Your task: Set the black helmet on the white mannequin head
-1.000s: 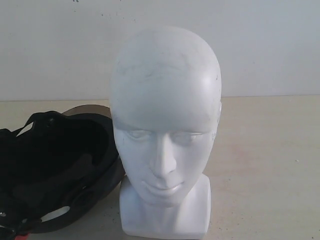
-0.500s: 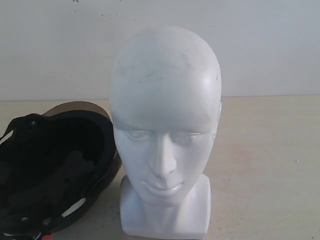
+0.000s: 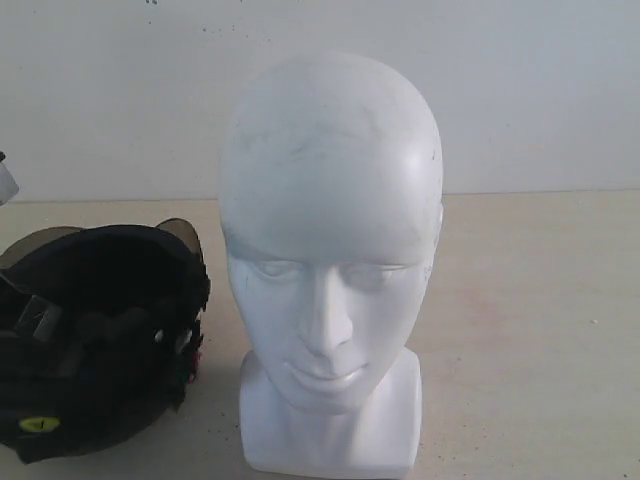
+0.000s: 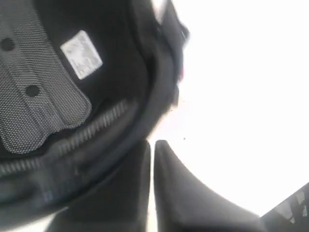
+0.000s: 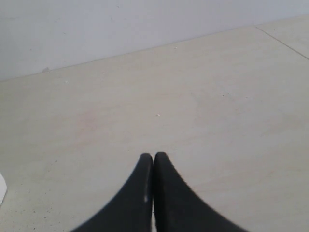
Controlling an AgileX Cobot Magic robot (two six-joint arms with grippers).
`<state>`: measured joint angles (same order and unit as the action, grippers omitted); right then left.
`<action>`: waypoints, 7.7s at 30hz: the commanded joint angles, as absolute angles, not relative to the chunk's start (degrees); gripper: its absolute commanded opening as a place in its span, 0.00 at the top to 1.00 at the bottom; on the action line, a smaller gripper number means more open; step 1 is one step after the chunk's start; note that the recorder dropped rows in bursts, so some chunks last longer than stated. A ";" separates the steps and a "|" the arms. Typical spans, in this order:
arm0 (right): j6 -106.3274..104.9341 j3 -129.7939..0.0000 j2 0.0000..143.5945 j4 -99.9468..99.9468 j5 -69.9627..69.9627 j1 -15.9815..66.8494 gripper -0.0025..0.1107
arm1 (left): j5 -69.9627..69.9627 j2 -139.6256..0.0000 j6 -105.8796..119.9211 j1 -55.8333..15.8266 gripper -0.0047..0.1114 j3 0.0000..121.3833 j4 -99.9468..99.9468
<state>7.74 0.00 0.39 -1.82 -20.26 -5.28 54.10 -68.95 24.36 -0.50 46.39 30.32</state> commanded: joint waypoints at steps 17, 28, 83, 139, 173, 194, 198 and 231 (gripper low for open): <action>7.54 0.00 0.00 -1.80 -20.07 -5.66 0.98 | 64.87 -69.09 28.98 -0.59 0.92 59.12 6.23; 7.54 0.00 0.00 -1.80 -20.07 -5.66 0.98 | 69.96 -64.81 45.29 -4.05 0.70 57.24 19.51; 7.54 0.00 0.00 -1.80 -19.81 -5.66 0.98 | 28.29 -84.66 54.03 -8.06 0.24 44.13 30.41; 7.56 0.00 0.00 -1.80 -20.06 -5.66 0.98 | 38.51 -64.93 38.19 -8.06 0.92 43.92 29.63; 7.56 0.00 0.00 -1.80 -20.06 -5.66 0.98 | 17.59 -25.43 -14.12 -8.06 0.92 37.41 15.17; 7.56 0.00 0.00 -1.80 -20.06 -5.66 0.98 | -9.38 -22.81 -104.75 -8.06 0.92 37.41 -52.62; 7.56 0.00 0.00 -1.80 -20.06 -5.66 0.98 | -18.70 -24.50 -111.34 -7.60 0.92 37.41 -53.59; 7.56 0.00 0.00 -1.80 -20.06 -5.66 0.98 | -69.96 -55.40 -120.29 -16.04 0.92 56.66 -25.22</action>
<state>7.74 0.00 0.39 -1.82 -20.26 -5.28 -65.16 -54.09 -119.80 -12.47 52.87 -27.98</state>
